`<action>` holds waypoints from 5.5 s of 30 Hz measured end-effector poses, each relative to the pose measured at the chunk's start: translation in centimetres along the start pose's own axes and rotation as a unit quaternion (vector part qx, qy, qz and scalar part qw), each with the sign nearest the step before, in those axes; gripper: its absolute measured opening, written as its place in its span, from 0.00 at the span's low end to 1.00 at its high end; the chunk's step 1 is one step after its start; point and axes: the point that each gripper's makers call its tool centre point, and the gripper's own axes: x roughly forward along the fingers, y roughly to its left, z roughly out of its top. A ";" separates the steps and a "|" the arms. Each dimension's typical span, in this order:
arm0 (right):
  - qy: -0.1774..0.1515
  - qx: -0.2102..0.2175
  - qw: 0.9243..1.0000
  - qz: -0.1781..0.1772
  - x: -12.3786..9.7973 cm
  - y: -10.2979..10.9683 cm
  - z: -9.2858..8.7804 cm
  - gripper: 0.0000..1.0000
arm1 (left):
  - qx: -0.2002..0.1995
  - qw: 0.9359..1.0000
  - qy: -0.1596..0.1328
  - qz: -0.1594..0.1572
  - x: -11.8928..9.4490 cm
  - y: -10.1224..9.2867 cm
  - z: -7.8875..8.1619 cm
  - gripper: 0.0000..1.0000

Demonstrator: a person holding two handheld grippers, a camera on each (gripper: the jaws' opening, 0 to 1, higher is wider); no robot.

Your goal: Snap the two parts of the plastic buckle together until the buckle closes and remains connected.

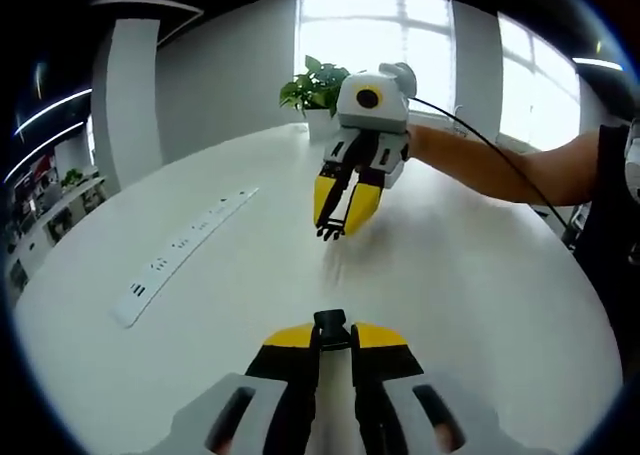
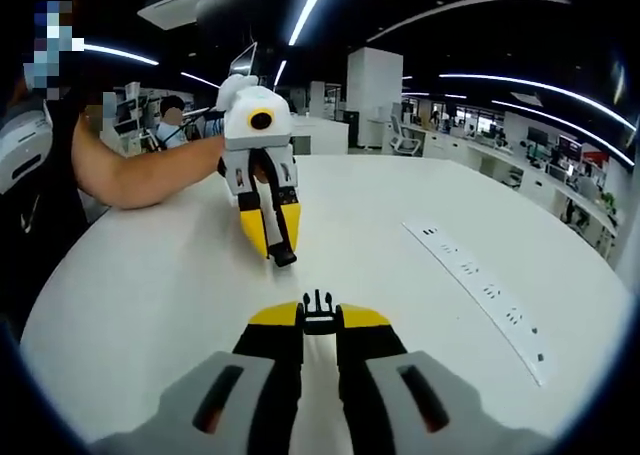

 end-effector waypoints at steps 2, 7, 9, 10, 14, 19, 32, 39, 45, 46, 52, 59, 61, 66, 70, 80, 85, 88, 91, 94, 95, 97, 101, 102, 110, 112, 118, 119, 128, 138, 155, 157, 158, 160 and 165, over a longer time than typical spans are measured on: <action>-0.002 0.000 1.000 -0.002 0.0 0.0 0.0 0.11 | 0.001 1.000 -0.001 0.000 0.0 0.0 0.1 0.11; -0.010 -0.001 1.000 -0.009 -0.2 0.2 0.2 0.11 | 0.004 1.000 -0.005 0.002 -0.2 -0.3 0.5 0.11; -0.018 0.001 1.000 -0.009 -0.2 0.3 0.3 0.11 | 0.006 1.000 -0.007 0.006 -0.4 -0.3 0.5 0.11; -0.018 0.001 1.000 -0.006 -0.1 0.4 0.3 0.11 | 0.006 1.000 -0.008 0.006 -0.5 -0.2 0.6 0.11; -0.008 -0.004 1.000 -0.007 0.1 0.6 0.0 0.11 | 0.006 1.000 -0.011 0.006 -0.6 -0.4 0.8 0.11; -0.009 -0.003 1.000 -0.005 0.1 0.7 0.0 0.11 | 0.004 1.000 -0.007 0.005 -0.7 -0.5 0.5 0.11; -0.006 -0.010 1.000 -0.012 -0.2 1.9 0.2 0.11 | 0.007 1.000 -0.001 0.001 -0.5 -1.2 0.1 0.11; -0.011 -0.009 1.000 -0.012 -0.4 2.6 0.6 0.11 | 0.003 1.000 -0.005 0.001 -1.1 -2.1 0.0 0.11; -0.006 -0.005 1.000 -0.010 -0.5 3.4 0.5 0.11 | 0.006 1.000 -0.004 0.005 -1.3 -2.8 -0.3 0.11; -0.005 -0.006 1.000 -0.011 -0.5 3.5 0.4 0.11 | 0.006 1.000 -0.005 0.002 -1.4 -3.1 -0.3 0.11; -0.002 -0.005 1.000 -0.010 -0.6 4.1 0.2 0.11 | 0.018 1.000 -0.004 0.007 -1.5 -3.4 -0.1 0.10; 0.003 -0.007 1.000 -0.008 -0.4 4.9 0.1 0.11 | 0.016 1.000 -0.003 0.001 -1.5 -3.7 0.1 0.11; 0.001 -0.007 1.000 -0.007 -0.5 4.9 0.3 0.11 | 0.018 1.000 -0.001 0.000 -1.3 -3.9 0.0 0.11; -0.001 -0.003 1.000 -0.006 -0.7 5.2 0.4 0.11 | 0.018 1.000 0.002 0.003 -1.2 -4.0 -0.2 0.11; -0.002 -0.003 1.000 -0.007 -0.8 5.6 0.4 0.11 | 0.017 1.000 -0.001 0.001 -1.3 -4.2 -0.1 0.11; -0.001 -0.004 1.000 -0.008 -0.8 6.5 0.5 0.11 | 0.018 1.000 0.000 0.001 -1.4 -5.0 -0.3 0.11; 0.001 -0.004 1.000 -0.008 -0.8 7.0 0.4 0.11 | 0.020 1.000 -0.001 -0.002 -1.5 -5.4 -0.3 0.11; 0.000 -0.003 1.000 -0.009 -0.8 7.1 0.4 0.11 | 0.021 1.000 0.002 -0.003 -1.4 -5.5 -0.4 0.11; 0.001 -0.003 1.000 -0.009 -0.9 7.2 0.3 0.11 | 0.024 1.000 0.001 -0.006 -1.5 -5.8 -0.3 0.11; 0.005 -0.004 1.000 -0.007 -0.9 7.5 0.0 0.11 | 0.028 1.000 0.002 -0.008 -1.4 -6.2 -0.3 0.11; 0.006 -0.004 1.000 -0.007 -0.9 7.5 0.0 0.11 | 0.028 1.000 0.003 -0.010 -1.4 -6.3 -0.4 0.11; 0.008 -0.004 1.000 -0.008 -0.9 7.6 -0.2 0.11 | 0.030 0.999 0.005 -0.011 -1.4 -6.5 -0.5 0.10; 0.009 -0.005 1.000 -0.007 -0.9 7.9 -0.3 0.11 | 0.032 0.999 0.004 -0.013 -1.6 -6.8 -0.5 0.10; 0.009 -0.005 1.000 -0.007 -1.0 8.0 -0.3 0.11 | 0.032 0.999 0.003 -0.014 -1.6 -6.9 -0.5 0.10; 0.013 -0.006 1.000 -0.004 -1.1 8.8 -0.5 0.11 | 0.039 0.999 0.010 -0.023 -1.6 -7.8 -0.6 0.10; 0.012 -0.006 1.000 -0.003 -1.2 9.1 -0.4 0.11 | 0.041 0.999 0.007 -0.023 -1.7 -7.9 -0.5 0.10; 0.014 -0.007 1.000 -0.005 -1.2 9.6 -0.6 0.11 | 0.046 0.999 0.007 -0.024 -1.7 -8.5 -0.6 0.10; 0.014 -0.007 1.000 -0.005 -1.2 9.6 -0.6 0.11 | 0.046 0.999 0.007 -0.024 -1.7 -8.6 -0.6 0.10; 0.014 -0.010 1.000 -0.003 -1.5 10.5 -0.4 0.11 | 0.047 0.999 0.008 -0.024 -2.2 -9.3 -1.0 0.10; 0.010 -0.012 1.000 -0.003 -1.7 11.0 -0.4 0.11 | 0.047 0.999 0.008 -0.026 -2.2 -10.1 -1.2 0.10; 0.011 -0.007 1.000 -0.004 -2.2 12.3 -0.7 0.11 | 0.047 0.998 0.009 -0.031 -2.6 -11.3 -1.6 0.10; 0.010 -0.008 1.000 -0.004 -2.2 12.4 -0.7 0.11 | 0.048 0.998 0.009 -0.031 -2.5 -11.5 -1.6 0.10; 0.009 -0.008 1.000 -0.003 -2.2 12.5 -0.7 0.11 | 0.048 0.998 0.010 -0.032 -2.5 -11.5 -1.7 0.10; 0.010 -0.010 1.000 -0.003 -2.2 12.7 -0.7 0.11 | 0.048 0.998 0.011 -0.033 -2.5 -11.6 -1.7 0.10; 0.007 -0.009 1.000 0.000 -2.2 12.9 -0.6 0.11 | 0.046 0.998 0.013 -0.030 -2.5 -12.0 -2.3 0.10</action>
